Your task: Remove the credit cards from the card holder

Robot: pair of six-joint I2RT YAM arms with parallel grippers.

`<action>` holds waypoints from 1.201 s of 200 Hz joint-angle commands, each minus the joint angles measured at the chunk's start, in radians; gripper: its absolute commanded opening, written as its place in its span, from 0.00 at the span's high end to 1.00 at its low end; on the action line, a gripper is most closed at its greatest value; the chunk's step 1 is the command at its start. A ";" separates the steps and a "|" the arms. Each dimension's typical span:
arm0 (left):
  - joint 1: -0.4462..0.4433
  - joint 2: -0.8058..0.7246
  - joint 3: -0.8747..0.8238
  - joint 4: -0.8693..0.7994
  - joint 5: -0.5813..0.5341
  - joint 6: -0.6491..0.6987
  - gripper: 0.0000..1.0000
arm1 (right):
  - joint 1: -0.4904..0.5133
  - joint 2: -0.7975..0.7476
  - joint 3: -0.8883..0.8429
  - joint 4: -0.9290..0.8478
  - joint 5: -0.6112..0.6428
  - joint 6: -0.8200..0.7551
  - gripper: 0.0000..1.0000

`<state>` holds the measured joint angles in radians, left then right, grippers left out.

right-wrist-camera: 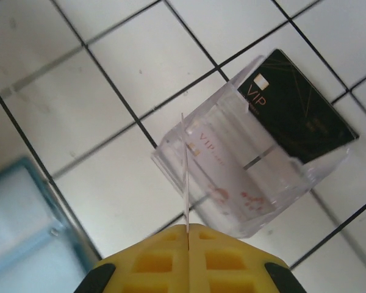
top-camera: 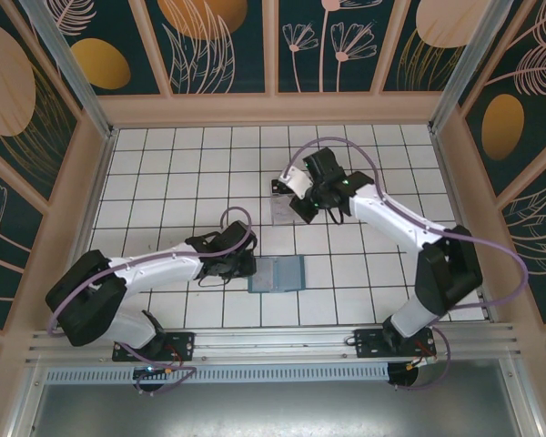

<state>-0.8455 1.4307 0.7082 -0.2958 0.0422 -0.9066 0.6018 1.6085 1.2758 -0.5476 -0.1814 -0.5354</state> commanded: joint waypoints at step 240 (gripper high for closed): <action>0.032 -0.086 -0.069 -0.036 -0.026 -0.017 0.82 | 0.029 0.433 0.440 -0.340 0.128 -0.482 0.81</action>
<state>-0.8181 1.3617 0.6373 -0.2970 0.0383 -0.9115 0.6266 2.0609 1.7065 -0.9249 -0.1005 -1.0412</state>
